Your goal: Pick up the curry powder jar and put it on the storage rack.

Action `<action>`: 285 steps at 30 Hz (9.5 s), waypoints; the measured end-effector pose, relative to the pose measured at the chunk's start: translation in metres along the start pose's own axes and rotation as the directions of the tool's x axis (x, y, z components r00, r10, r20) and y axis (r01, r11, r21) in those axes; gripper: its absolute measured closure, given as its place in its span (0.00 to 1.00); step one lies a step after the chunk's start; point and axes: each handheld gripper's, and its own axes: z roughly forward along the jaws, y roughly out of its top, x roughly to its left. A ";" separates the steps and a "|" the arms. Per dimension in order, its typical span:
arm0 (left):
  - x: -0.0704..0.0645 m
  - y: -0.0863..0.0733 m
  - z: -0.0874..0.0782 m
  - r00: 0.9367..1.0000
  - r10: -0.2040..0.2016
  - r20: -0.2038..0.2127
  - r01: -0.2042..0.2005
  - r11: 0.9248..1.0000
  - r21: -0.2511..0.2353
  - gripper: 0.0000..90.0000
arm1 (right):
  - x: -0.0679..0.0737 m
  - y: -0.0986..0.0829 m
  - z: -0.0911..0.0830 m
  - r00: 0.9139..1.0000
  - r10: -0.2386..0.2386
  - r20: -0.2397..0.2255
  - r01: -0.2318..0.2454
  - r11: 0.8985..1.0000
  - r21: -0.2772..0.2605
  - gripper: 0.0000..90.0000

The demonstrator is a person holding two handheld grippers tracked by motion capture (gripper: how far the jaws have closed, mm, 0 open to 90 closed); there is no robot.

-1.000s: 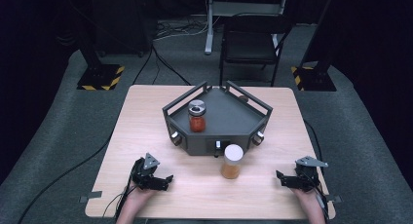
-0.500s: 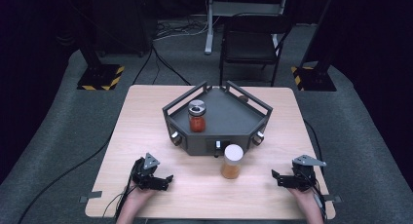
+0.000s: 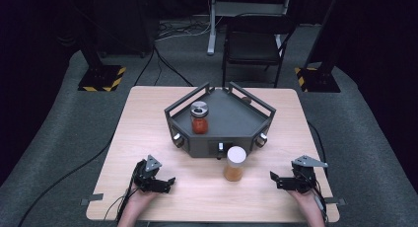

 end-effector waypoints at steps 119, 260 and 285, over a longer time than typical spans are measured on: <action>-0.001 0.000 0.000 1.000 -0.001 -0.002 0.001 1.000 0.000 0.02 | 0.076 0.076 0.047 0.941 -0.234 -0.243 0.227 0.972 -0.055 0.36; 0.000 0.001 0.000 1.000 0.006 -0.001 -0.006 1.000 0.002 0.02 | 0.077 0.207 0.018 0.977 -0.210 -0.027 0.203 0.966 -0.162 0.36; 0.000 0.001 0.000 1.000 0.006 -0.001 -0.006 1.000 0.002 0.02 | 0.058 0.215 0.039 0.991 -0.122 -0.048 0.116 0.987 -0.108 0.36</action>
